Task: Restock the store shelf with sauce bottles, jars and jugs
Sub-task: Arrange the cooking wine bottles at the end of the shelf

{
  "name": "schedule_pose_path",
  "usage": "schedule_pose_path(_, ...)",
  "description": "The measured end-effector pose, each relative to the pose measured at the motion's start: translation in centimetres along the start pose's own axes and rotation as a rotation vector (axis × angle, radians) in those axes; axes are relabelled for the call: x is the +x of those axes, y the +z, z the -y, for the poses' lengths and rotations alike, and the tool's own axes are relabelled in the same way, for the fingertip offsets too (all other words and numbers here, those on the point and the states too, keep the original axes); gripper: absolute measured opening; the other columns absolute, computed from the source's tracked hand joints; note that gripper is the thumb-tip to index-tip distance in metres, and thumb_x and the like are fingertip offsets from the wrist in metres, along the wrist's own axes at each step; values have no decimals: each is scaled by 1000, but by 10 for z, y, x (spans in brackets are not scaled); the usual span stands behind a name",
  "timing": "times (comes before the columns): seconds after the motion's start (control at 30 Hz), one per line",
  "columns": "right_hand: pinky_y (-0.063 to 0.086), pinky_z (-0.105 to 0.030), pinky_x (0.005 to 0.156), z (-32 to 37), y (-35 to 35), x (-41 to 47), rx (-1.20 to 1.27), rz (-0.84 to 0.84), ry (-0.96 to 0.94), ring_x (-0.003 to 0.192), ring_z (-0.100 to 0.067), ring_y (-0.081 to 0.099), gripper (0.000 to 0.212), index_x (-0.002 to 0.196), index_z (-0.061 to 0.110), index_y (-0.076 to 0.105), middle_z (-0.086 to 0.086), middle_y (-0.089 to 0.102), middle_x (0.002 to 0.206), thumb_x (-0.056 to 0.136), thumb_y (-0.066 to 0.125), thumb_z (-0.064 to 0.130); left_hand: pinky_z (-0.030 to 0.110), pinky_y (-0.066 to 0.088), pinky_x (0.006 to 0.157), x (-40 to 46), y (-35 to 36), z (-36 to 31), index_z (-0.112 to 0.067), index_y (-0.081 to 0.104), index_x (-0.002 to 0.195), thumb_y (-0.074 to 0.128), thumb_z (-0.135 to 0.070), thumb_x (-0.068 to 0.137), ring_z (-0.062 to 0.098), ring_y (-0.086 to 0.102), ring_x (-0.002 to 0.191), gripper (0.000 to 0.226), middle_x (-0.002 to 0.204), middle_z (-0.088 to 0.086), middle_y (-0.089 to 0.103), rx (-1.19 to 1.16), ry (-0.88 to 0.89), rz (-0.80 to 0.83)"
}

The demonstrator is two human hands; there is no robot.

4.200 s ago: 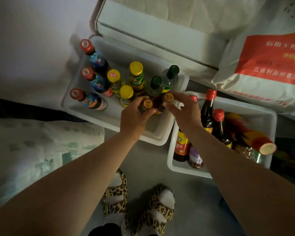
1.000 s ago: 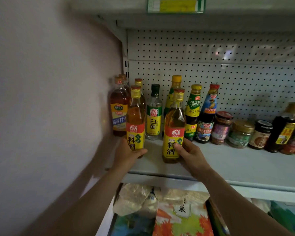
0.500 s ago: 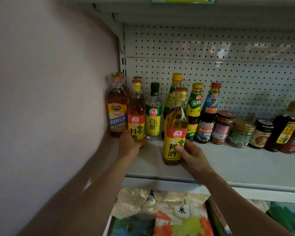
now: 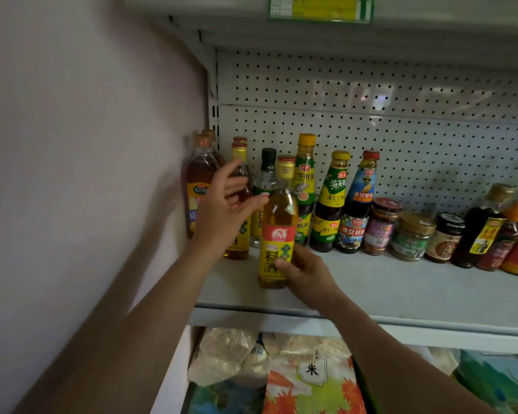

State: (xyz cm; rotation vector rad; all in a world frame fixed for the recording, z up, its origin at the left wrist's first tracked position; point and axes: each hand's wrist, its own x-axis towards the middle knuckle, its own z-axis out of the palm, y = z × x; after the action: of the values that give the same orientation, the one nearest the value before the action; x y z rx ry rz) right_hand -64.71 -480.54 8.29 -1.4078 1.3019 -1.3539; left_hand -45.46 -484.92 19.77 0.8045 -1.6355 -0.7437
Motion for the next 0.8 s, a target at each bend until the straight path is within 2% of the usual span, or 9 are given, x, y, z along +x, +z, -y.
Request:
schedule_pose_path(0.07, 55, -36, 91, 4, 26, 8, -110, -18, -22, 104, -6, 70, 31, 118, 35, 66, 11, 75, 110, 88, 75, 32, 22, 47, 95, 8, -6, -21, -46, 39, 144, 82, -29, 76, 2, 55, 119, 82, 134, -9, 56, 56, 44, 121)
schedule_pose_path(0.13, 55, -37, 94, 6, 50, 14, -165, -16, -45, 104, -4, 69, 42, 124, 32, 64, 12, 74, 112, 85, 74, 43, 28, 51, 90, 15, -14, -30, -50, 38, 142, 82, -23, 76, 3, 54, 117, 84, 137, -11, 52, 148, 35, 177)
schedule_pose_path(0.2, 55, -36, 95, 6, 65, 17, -201, -32, -57, 104, -6, 68, 49, 128, 32, 62, 11, 73, 113, 84, 73, 48, 38, 54, 90, 20, -23, -31, -51, 35, 143, 80, -16, 78, 9, 54, 119, 86, 142, -5, 50, 235, 11, 195)
schedule_pose_path(0.3, 54, -28, 92, 5, 76, 18, -205, -77, -58, 104, -5, 66, 43, 129, 29, 60, 10, 71, 115, 89, 74, 37, 42, 54, 92, 25, -31, -24, -56, 27, 145, 78, -11, 80, 18, 54, 126, 94, 140, 4, 54, 307, -30, 202)
schedule_pose_path(0.37, 55, -31, 94, 1, 79, 19, -219, -110, -65, 106, -8, 65, 47, 130, 24, 59, 6, 70, 118, 87, 77, 34, 44, 52, 94, 28, -33, -21, -57, 21, 144, 79, -11, 79, 22, 54, 127, 99, 137, 6, 57, 348, -52, 218)
schedule_pose_path(0.47, 55, -31, 93, -2, 81, 21, -167, -152, -19, 107, -11, 66, 50, 125, 20, 57, 4, 70, 118, 83, 81, 30, 40, 49, 89, 31, -31, -20, -53, 9, 147, 82, -10, 75, 28, 56, 125, 111, 138, 5, 57, 445, -74, 277)
schedule_pose_path(0.57, 52, -13, 80, 1, 82, 23, -126, -176, -8, 99, -4, 65, 44, 115, 25, 54, 8, 68, 110, 82, 83, 24, 39, 48, 87, 36, -27, -22, -44, 3, 151, 81, -7, 75, 28, 60, 118, 116, 138, 6, 57, 526, -77, 291)
schedule_pose_path(0.63, 49, -6, 70, 2, 83, 25, -105, -190, -7, 95, 2, 63, 43, 114, 25, 53, 10, 67, 107, 82, 82, 22, 37, 48, 86, 38, -25, -21, -42, 3, 151, 81, -6, 75, 28, 61, 117, 115, 135, 8, 58, 542, -80, 286)
schedule_pose_path(0.8, 49, -10, 69, 2, 85, 33, -96, -208, 2, 99, -3, 62, 43, 116, 25, 51, 10, 65, 110, 84, 81, 25, 32, 45, 82, 46, -24, -16, -41, 9, 151, 83, -5, 71, 26, 60, 115, 115, 131, 9, 58, 552, -74, 258)
